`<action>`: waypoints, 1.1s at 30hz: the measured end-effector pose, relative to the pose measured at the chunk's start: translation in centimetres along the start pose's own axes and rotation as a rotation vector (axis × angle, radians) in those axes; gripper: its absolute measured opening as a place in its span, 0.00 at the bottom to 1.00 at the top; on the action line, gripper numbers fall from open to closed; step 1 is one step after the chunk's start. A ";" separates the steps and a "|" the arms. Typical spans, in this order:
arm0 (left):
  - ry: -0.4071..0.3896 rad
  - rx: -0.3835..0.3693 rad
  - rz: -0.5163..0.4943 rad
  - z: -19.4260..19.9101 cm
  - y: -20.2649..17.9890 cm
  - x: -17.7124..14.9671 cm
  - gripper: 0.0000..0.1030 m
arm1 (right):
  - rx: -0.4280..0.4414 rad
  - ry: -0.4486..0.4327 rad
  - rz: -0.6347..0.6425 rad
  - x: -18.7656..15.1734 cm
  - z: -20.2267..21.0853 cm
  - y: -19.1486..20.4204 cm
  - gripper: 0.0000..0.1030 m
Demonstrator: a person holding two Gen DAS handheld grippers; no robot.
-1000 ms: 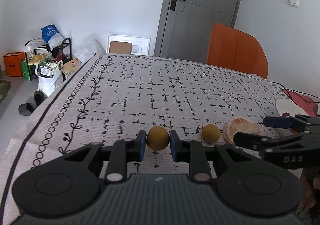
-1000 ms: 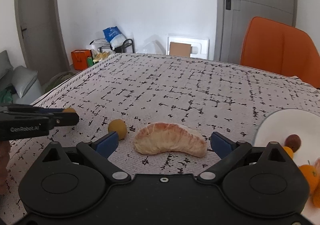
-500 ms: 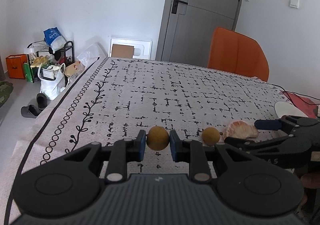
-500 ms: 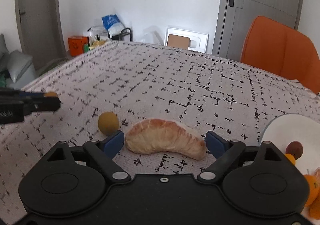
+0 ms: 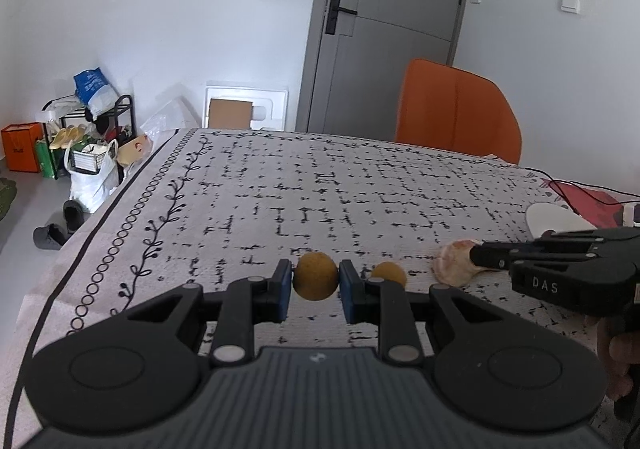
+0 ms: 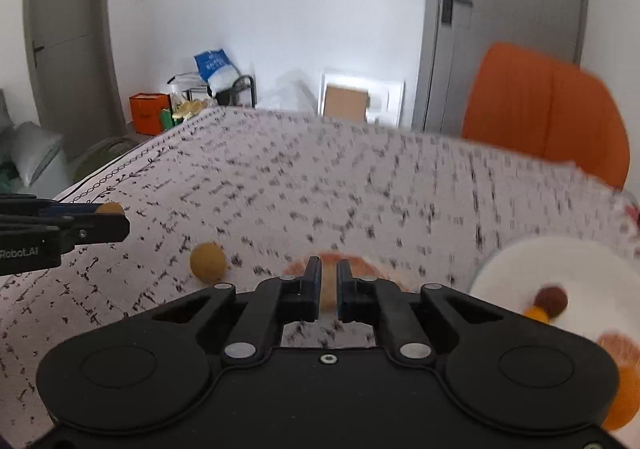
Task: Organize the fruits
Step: 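Grasp the second pomelo segment with the right tool while the left tool holds the yellow fruit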
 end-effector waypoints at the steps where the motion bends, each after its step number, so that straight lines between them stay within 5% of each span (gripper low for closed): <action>1: 0.000 -0.002 -0.003 0.0 -0.2 0.0 0.23 | 0.009 -0.001 -0.009 -0.2 0.1 -0.2 0.16; 2: 0.001 -0.003 -0.005 0.0 -0.2 -0.1 0.23 | 0.013 -0.002 -0.010 -0.4 0.2 -0.2 0.23; 4: 0.004 -0.001 -0.006 -0.1 -0.2 -0.2 0.23 | 0.025 -0.007 -0.008 -0.5 0.4 -0.1 0.63; 6: 0.007 0.002 -0.003 -0.2 -0.2 -0.2 0.23 | 0.028 -0.024 0.000 -0.4 0.7 0.2 0.75; 28: 0.024 0.011 0.052 -1.2 2.2 -0.9 0.23 | -0.015 0.103 0.135 -0.5 -3.3 0.4 0.86; 33: 0.026 0.008 0.058 -1.3 2.3 -1.1 0.23 | 0.007 0.107 0.132 -0.3 -3.1 0.4 0.79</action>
Point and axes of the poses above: each gripper's, at about its wrist camera, not at the fingertips, and z roughly against the way its jaws point, y to its left, x to its top, the point moved 9 cm from there along -z, roughly the way its jaws point, and after that the axes turned 7 degrees about z, right-handed, at the moved point
